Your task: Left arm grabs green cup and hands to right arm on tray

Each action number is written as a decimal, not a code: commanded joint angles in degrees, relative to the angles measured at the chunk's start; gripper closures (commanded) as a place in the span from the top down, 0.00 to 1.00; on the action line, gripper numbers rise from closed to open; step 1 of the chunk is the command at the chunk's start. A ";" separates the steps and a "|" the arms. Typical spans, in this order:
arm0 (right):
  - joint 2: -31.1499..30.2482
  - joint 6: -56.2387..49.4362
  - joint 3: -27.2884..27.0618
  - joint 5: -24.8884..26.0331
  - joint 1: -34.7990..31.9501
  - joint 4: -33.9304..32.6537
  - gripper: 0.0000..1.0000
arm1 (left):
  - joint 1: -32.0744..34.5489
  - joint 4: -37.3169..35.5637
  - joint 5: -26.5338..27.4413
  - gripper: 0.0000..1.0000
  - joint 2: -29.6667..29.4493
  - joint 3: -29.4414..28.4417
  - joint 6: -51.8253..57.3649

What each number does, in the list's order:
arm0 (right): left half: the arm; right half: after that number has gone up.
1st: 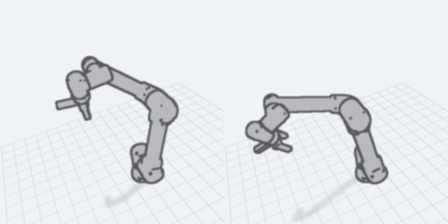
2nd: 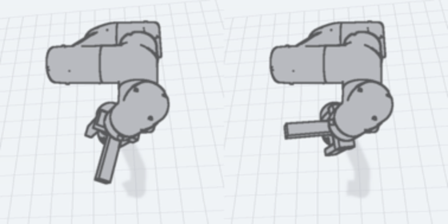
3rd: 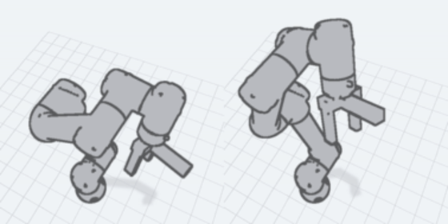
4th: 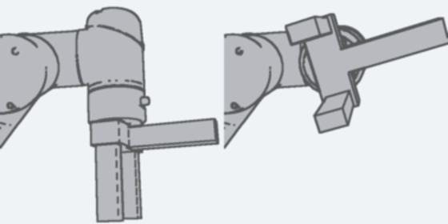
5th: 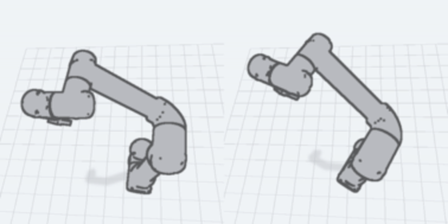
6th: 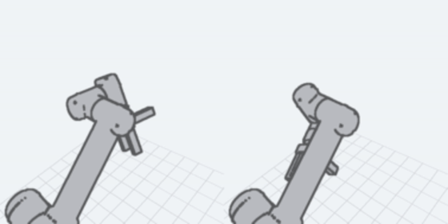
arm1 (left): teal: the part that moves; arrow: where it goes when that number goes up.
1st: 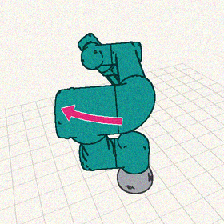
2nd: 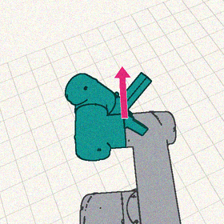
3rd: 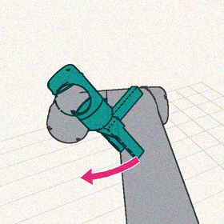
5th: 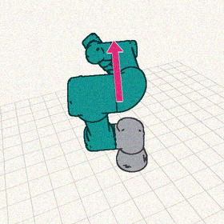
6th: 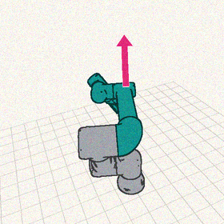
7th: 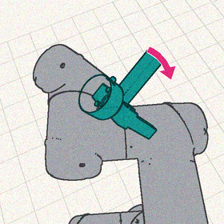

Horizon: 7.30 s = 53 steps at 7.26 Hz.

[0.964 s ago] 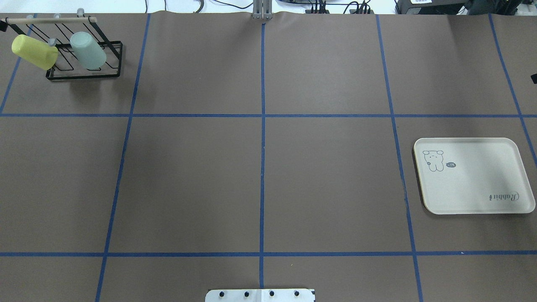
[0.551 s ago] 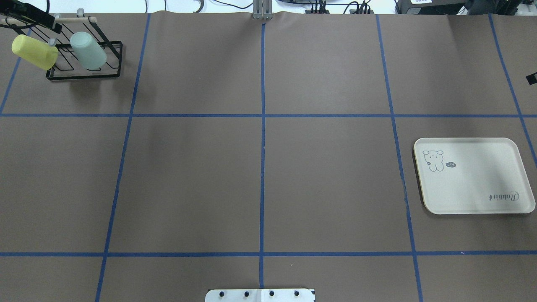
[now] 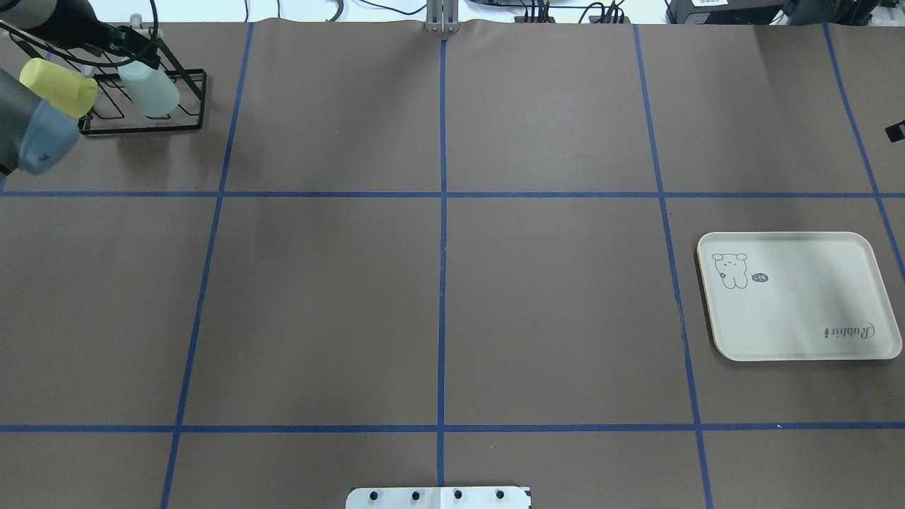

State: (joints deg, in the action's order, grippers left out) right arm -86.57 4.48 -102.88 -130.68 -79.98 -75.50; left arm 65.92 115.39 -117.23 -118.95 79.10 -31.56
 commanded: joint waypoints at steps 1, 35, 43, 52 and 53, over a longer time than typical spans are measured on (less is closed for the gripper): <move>0.00 0.00 -0.04 -0.19 0.00 0.00 1.00 | -1.14 0.45 3.93 1.00 -2.68 -6.12 0.09; 11.93 86.92 -3.11 41.05 46.97 90.14 1.00 | -13.25 29.86 -5.12 0.00 1.18 36.65 -71.16; 21.88 86.92 -3.20 50.09 55.64 92.02 1.00 | -20.21 31.48 -5.12 0.00 -2.17 38.76 -77.42; 23.64 86.83 -3.46 52.28 57.04 91.06 0.77 | -22.50 31.65 -5.03 0.00 -3.22 38.76 -79.27; 23.56 86.83 -3.46 52.28 57.31 91.14 0.59 | -22.50 31.65 -5.03 0.00 -3.22 38.76 -79.27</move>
State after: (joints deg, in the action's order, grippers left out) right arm -62.96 91.32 -106.35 -78.41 -22.96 15.60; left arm 43.49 147.04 -122.26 -122.17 117.84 -110.81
